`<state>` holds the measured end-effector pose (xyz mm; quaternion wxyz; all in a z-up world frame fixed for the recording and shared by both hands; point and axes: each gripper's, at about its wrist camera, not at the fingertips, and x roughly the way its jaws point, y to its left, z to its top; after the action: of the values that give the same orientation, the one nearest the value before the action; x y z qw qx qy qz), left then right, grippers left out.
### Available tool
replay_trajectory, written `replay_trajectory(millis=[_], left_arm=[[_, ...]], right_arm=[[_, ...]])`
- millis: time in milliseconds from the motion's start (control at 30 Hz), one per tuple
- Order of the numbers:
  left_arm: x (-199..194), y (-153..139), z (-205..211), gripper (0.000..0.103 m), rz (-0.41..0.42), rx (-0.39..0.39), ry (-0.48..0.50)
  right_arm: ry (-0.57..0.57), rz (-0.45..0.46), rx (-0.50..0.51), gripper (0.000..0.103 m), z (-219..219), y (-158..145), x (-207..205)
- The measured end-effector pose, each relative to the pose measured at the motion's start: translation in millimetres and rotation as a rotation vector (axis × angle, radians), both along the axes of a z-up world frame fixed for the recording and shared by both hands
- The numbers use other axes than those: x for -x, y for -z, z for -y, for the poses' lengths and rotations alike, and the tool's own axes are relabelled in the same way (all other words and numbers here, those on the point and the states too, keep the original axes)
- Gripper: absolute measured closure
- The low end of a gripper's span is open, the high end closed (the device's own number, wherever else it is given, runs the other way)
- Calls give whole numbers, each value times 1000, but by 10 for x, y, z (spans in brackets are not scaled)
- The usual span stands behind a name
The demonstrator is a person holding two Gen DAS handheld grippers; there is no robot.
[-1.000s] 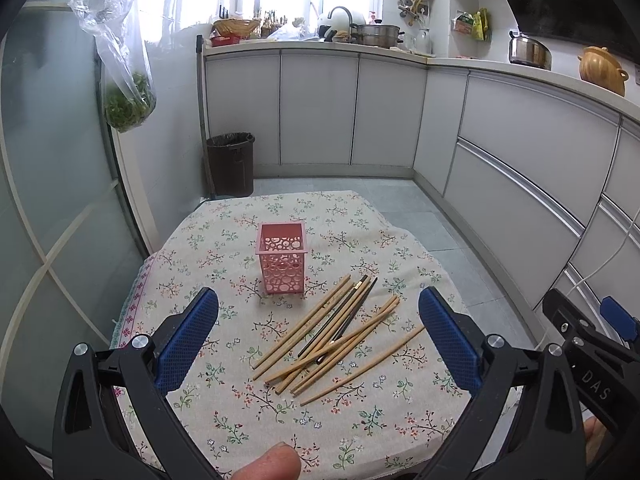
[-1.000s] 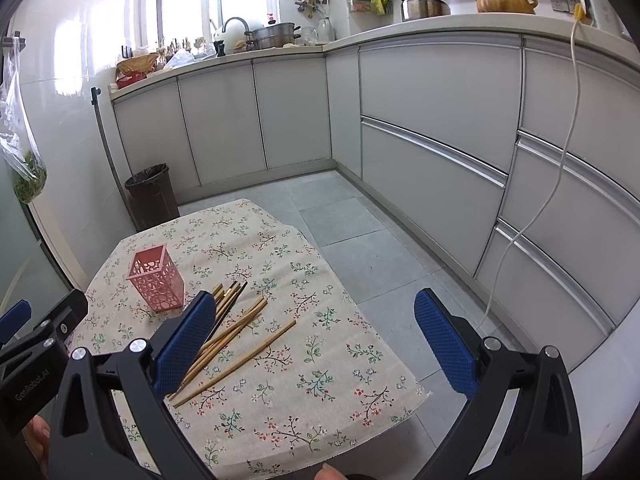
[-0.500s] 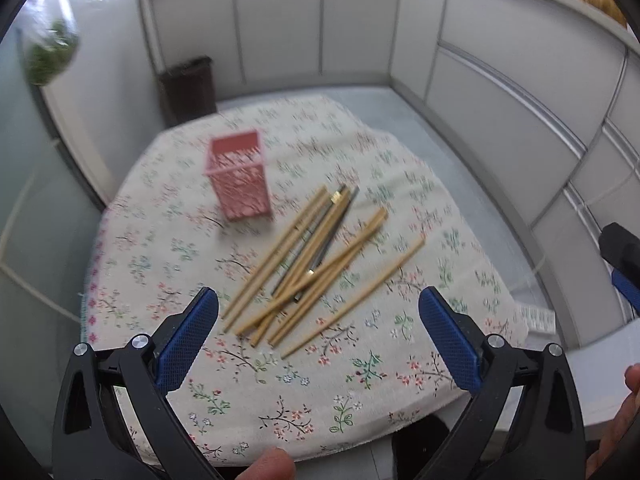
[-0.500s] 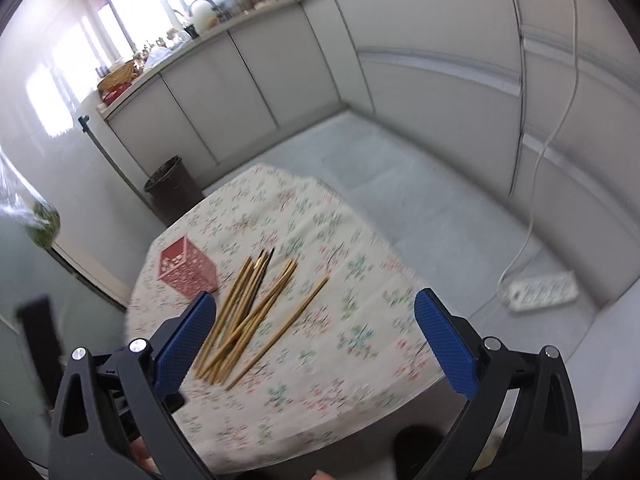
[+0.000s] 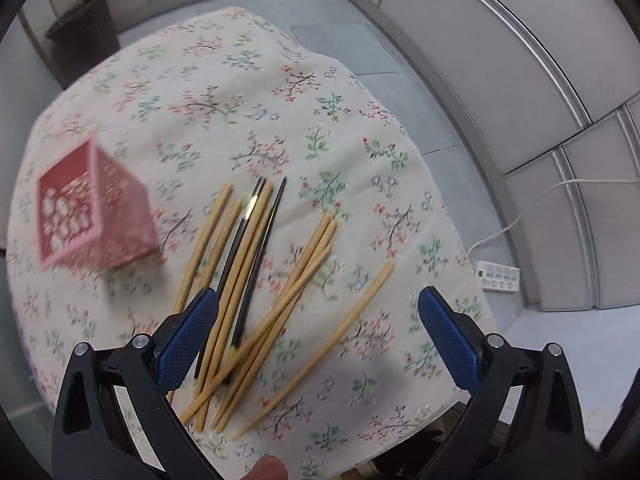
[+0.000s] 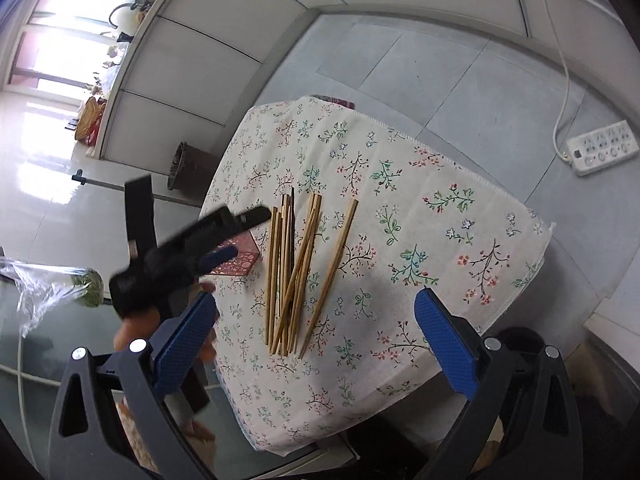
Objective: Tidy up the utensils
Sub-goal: 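Lower the left tool onto the chopstick pile and grasp one bamboo chopstick, then lift the chopstick upright with the left tool while the right tool grasps another bamboo chopstick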
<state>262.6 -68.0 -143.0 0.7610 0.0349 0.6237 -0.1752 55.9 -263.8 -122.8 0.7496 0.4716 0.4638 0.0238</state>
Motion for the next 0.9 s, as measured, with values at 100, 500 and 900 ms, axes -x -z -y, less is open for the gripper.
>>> replay_trajectory(millis=[100, 500, 900], left_arm=[[-237, 100, 37, 29, -39, -25, 31], [-93, 586, 362, 70, -73, -200, 274], [-59, 856, 453, 88, -18, -287, 315]], right_arm=[[7, -16, -34, 6, 28, 50, -71], [81, -78, -95, 6, 241, 229, -156], [99, -113, -49, 6, 271, 308, -178]])
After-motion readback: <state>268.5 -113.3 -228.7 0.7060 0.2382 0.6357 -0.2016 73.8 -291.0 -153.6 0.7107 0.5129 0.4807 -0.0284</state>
